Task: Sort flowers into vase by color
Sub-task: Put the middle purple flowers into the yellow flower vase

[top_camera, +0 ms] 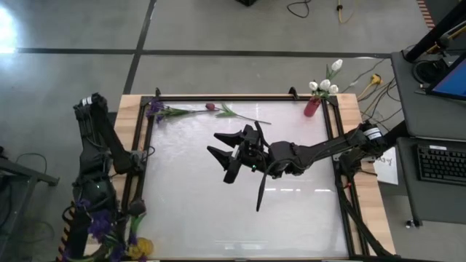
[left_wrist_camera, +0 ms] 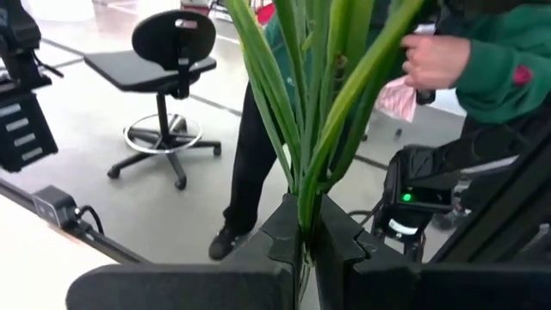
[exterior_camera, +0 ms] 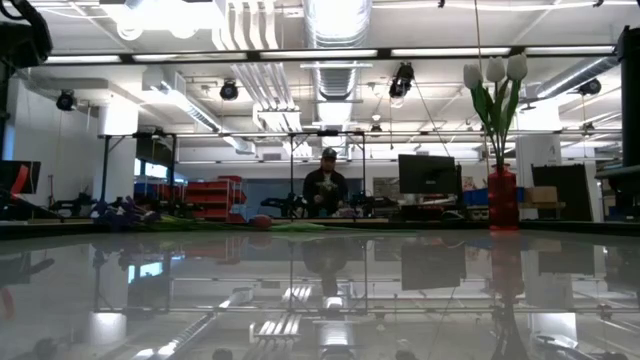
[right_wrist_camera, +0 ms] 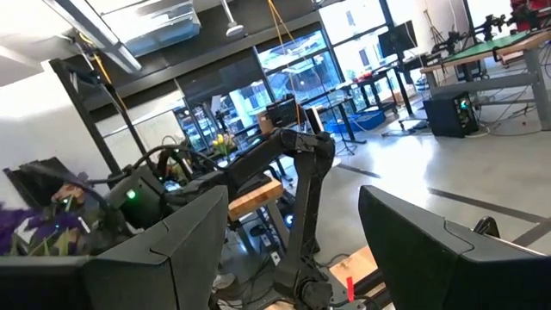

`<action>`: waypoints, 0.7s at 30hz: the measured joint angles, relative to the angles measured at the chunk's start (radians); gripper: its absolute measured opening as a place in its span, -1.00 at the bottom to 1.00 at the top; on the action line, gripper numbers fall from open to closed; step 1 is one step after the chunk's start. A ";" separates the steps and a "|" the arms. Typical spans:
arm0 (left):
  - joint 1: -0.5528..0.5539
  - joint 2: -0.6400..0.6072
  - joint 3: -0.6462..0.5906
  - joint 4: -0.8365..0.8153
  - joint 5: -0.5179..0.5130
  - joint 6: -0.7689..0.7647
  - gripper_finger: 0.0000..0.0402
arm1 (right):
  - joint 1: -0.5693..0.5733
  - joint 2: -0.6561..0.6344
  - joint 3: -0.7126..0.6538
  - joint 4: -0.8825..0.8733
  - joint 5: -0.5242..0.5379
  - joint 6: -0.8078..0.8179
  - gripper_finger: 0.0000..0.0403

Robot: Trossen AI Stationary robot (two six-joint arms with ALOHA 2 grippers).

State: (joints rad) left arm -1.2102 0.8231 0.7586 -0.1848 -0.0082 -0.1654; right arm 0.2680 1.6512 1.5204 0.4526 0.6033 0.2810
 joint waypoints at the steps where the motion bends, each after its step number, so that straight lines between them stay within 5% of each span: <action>1: 0.000 0.007 0.000 -0.002 0.000 0.000 -1.00 | 0.000 0.000 0.000 0.000 0.000 0.000 0.26; 21: 0.000 0.067 0.082 -0.123 0.026 -0.009 -1.00 | 0.000 0.000 0.000 0.000 0.001 0.011 0.26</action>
State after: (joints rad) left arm -1.2102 0.8905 0.8401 -0.3081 0.0181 -0.1742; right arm 0.2680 1.6512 1.5204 0.4526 0.6044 0.2916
